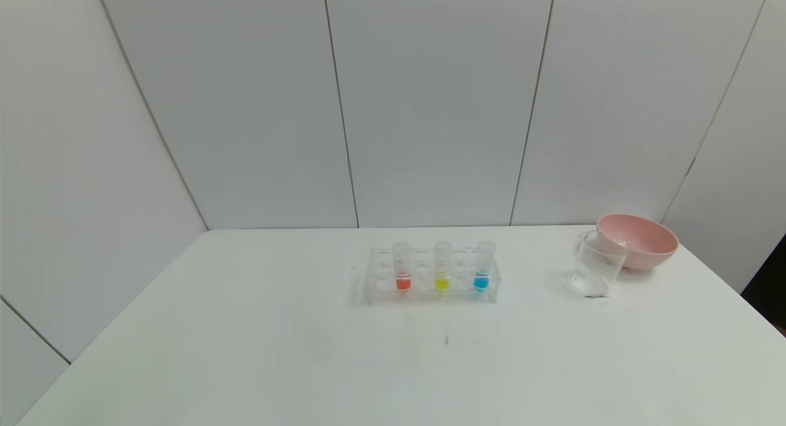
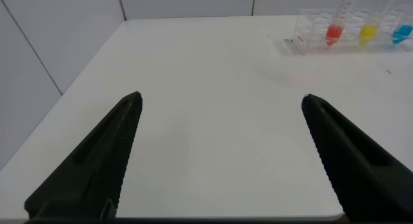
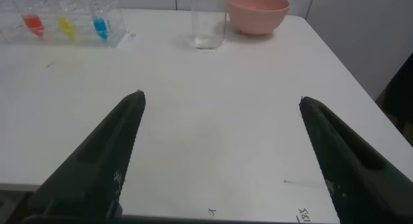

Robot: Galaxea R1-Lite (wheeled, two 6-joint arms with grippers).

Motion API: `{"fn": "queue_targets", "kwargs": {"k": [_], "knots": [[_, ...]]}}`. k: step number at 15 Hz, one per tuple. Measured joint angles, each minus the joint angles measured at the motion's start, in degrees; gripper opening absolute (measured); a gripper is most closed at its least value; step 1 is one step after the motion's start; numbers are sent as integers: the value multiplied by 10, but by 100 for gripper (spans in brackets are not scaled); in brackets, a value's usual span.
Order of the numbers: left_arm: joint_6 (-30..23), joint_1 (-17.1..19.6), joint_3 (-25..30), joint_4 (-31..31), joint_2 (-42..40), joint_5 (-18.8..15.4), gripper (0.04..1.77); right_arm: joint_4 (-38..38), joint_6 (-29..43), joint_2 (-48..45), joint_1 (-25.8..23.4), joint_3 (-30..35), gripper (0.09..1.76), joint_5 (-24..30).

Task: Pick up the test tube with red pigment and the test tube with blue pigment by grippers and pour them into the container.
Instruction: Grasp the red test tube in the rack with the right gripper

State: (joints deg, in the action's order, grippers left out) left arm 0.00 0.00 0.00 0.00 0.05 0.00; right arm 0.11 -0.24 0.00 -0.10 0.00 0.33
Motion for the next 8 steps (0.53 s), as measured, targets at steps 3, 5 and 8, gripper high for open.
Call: {"fn": "queue_targets", "kwargs": {"k": [3, 5, 8], "knots": [[0, 0, 0, 0, 0, 0, 176, -2, 2, 0, 0, -6, 171, -1], [0, 0, 0, 0, 0, 0, 176, 0, 4, 10, 1, -38, 171, 1], [0, 0, 0, 0, 0, 0, 176, -11, 27, 67, 3, -98, 171, 3]]}}
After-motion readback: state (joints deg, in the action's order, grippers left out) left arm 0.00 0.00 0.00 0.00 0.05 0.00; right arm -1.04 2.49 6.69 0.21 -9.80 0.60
